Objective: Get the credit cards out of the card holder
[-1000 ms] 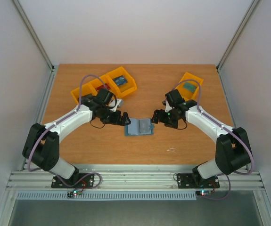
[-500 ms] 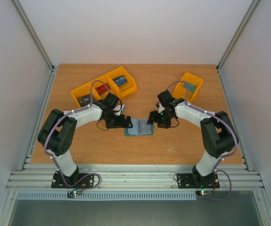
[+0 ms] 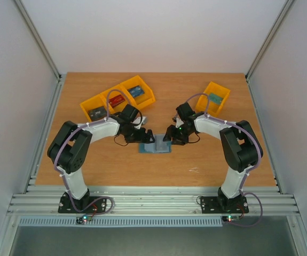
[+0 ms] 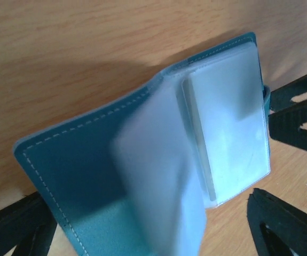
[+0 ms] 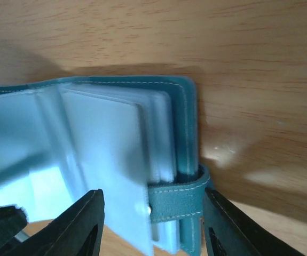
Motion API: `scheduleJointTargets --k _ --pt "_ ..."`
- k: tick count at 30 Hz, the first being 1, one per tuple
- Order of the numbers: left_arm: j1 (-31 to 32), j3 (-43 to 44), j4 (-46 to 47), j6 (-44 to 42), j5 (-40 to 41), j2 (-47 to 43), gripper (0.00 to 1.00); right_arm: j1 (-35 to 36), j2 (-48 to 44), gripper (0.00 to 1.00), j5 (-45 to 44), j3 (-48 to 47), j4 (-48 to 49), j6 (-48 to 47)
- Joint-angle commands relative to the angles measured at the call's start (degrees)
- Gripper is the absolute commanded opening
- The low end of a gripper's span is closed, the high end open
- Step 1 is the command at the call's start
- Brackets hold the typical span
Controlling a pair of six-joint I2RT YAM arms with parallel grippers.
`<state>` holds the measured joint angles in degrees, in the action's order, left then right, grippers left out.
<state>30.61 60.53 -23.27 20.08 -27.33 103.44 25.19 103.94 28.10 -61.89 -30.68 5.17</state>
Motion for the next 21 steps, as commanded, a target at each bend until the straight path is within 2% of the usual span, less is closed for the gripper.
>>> scheduleJointTargets --k 1,5,9,13,21 --pt "0.65 0.78 2.27 -1.00 -1.35 4.30 0.92 0.52 0.69 0.49 5.56 0.17 5.28 2.76" --pt "0.68 0.41 3.04 -1.76 -2.42 3.51 0.67 0.52 0.39 0.47 5.84 0.63 5.63 2.81" --pt "0.68 0.65 3.27 -2.14 -3.25 3.79 0.50 0.54 0.19 0.44 7.26 1.41 7.53 3.80" --pt "0.63 1.07 3.20 -2.21 -3.14 4.37 0.46 0.56 0.49 0.42 7.91 1.42 8.16 4.17" --pt "0.68 0.71 3.58 -2.28 -2.82 4.40 0.50 1.64 1.83 0.44 7.07 1.30 8.95 5.45"
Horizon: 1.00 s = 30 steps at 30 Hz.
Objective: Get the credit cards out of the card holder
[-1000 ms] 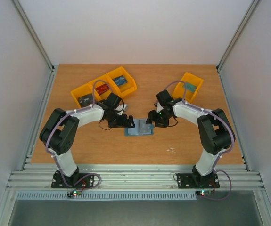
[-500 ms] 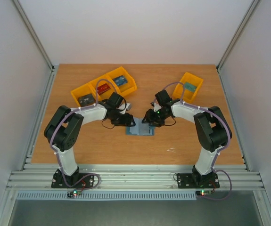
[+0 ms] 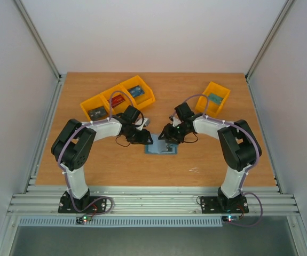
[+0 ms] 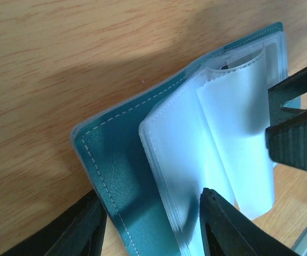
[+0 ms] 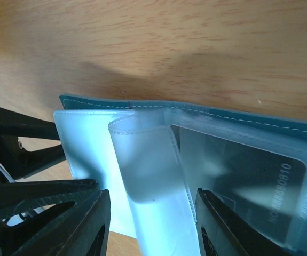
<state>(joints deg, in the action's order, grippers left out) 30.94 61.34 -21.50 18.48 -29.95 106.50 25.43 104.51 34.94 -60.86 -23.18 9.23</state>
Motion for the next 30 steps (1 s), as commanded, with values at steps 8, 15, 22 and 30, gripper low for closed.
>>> scheduleJointTargets --k 8,15,22,30 --pt "0.35 -0.47 1.96 -0.48 0.33 0.99 0.49 4.04 3.94 0.51 -1.53 -1.58 0.90 1.84" --pt "0.44 -0.70 2.14 -0.35 0.34 0.78 0.48 5.28 6.09 0.39 -1.28 -3.03 2.33 3.35" --pt "0.42 -1.37 2.82 -0.20 0.51 -0.11 0.48 5.35 6.96 0.07 -0.62 -3.23 3.45 5.20" --pt "0.37 2.03 -4.52 -4.86 0.69 -3.90 0.65 4.86 2.99 0.01 -0.43 -4.56 0.86 4.04"
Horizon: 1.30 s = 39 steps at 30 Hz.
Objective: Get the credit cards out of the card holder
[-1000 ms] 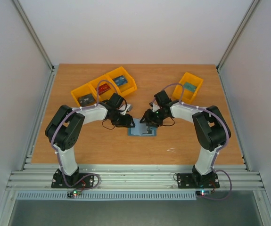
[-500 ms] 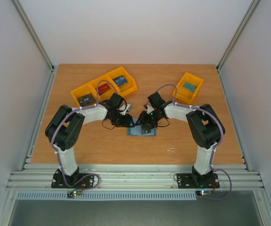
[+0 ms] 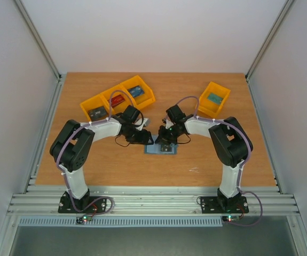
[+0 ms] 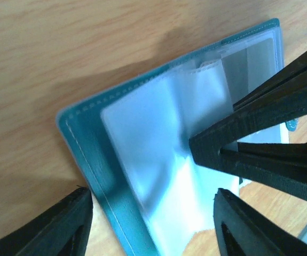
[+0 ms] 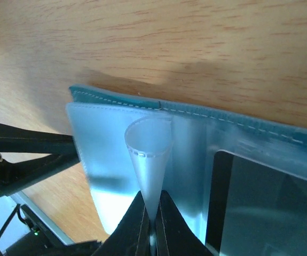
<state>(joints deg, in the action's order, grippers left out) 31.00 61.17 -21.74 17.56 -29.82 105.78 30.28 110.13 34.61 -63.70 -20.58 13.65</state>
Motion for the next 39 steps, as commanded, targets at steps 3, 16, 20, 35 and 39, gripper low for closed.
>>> scheduleJointTargets --k 3,16,20,35,39 --pt "-0.14 5.78 -9.74 -7.95 0.24 -6.34 0.74 -0.37 -5.59 0.01 -0.39 -1.55 -3.13 -1.06" --pt "-3.67 14.50 -26.14 -15.39 -5.41 -19.29 0.99 -0.75 -22.63 0.01 -1.51 1.99 -8.16 -2.31" --pt "-3.67 13.41 -24.44 -11.78 -8.71 -23.06 0.99 -0.77 -28.35 0.01 -2.03 1.00 -11.09 -3.00" --pt "2.01 13.56 -21.25 -27.84 -6.21 -34.56 0.99 -0.44 -36.94 0.01 -5.81 -10.82 -17.30 1.71" --pt "3.20 8.12 -10.11 -43.32 2.49 -41.30 0.99 0.34 -38.23 0.01 -8.89 -12.85 -15.48 4.96"
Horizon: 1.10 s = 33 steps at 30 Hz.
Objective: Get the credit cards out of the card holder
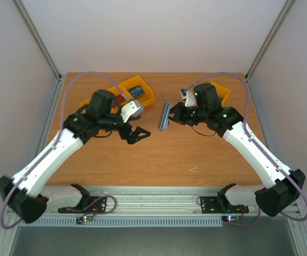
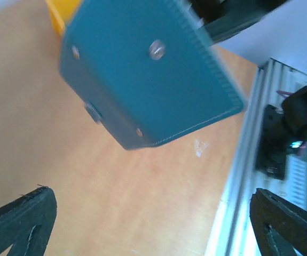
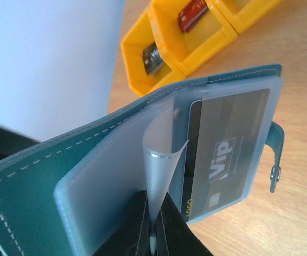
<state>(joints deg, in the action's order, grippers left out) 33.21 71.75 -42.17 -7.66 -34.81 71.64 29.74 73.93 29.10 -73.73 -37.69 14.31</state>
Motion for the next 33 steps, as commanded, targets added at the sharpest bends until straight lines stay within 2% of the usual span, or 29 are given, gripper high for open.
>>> scheduleJointTargets --k 1,7,11,14,16,21,23,24,25,27,28,29,30,33 --pt "1.58 -3.35 12.77 -18.75 8.62 -7.28 0.99 1.03 -2.15 0.01 -3.88 -3.36 1.99 4.99" --pt "9.09 -9.76 29.96 -24.81 16.62 -6.79 0.99 1.90 -3.18 0.01 -6.75 -5.72 3.43 8.39" --pt "9.78 -8.54 35.19 -25.70 21.54 -3.06 0.99 3.32 -3.49 0.01 -7.53 -7.15 3.94 9.49" --pt "9.88 -7.87 36.48 -24.64 20.17 -1.54 0.99 4.44 -3.73 0.01 -8.54 -7.74 3.67 9.45" --pt "9.97 -8.10 37.71 -23.09 19.23 -1.65 0.95 4.89 -4.01 0.01 -9.02 -7.67 3.73 9.40" --pt "10.08 -9.27 38.87 -19.51 18.48 -1.76 0.69 5.53 -3.84 0.01 -8.95 -7.66 3.52 8.65" --pt "10.04 -9.77 39.78 -18.52 19.27 -1.55 0.48 5.55 -3.67 0.01 -8.34 -7.56 3.71 8.56" --pt "10.03 -9.78 40.12 -17.69 19.67 -1.49 0.31 5.59 -3.60 0.01 -7.95 -7.82 3.72 8.50" --pt "10.07 -9.64 40.06 -17.10 19.89 -1.64 0.20 5.55 -3.68 0.01 -7.64 -8.00 3.55 8.23" --pt "10.03 -9.23 38.73 -16.37 19.86 -2.37 0.02 5.57 -4.24 0.01 -8.20 -8.58 2.41 6.94" --pt "10.03 -9.18 37.82 -16.06 19.80 -2.83 0.00 5.55 -4.50 0.01 -8.98 -8.73 1.69 5.96" --pt "10.02 -9.06 36.81 -15.18 19.88 -3.35 0.00 5.56 -4.71 0.03 -9.70 -9.05 0.84 4.63" --pt "9.97 -8.77 35.64 -13.32 19.64 -3.75 0.00 5.48 -4.75 0.09 -10.42 -9.82 -0.80 2.67" --pt "9.54 -6.90 31.60 -6.79 16.72 -5.32 0.00 5.42 -4.24 0.54 -13.03 -15.15 -9.40 -7.68"
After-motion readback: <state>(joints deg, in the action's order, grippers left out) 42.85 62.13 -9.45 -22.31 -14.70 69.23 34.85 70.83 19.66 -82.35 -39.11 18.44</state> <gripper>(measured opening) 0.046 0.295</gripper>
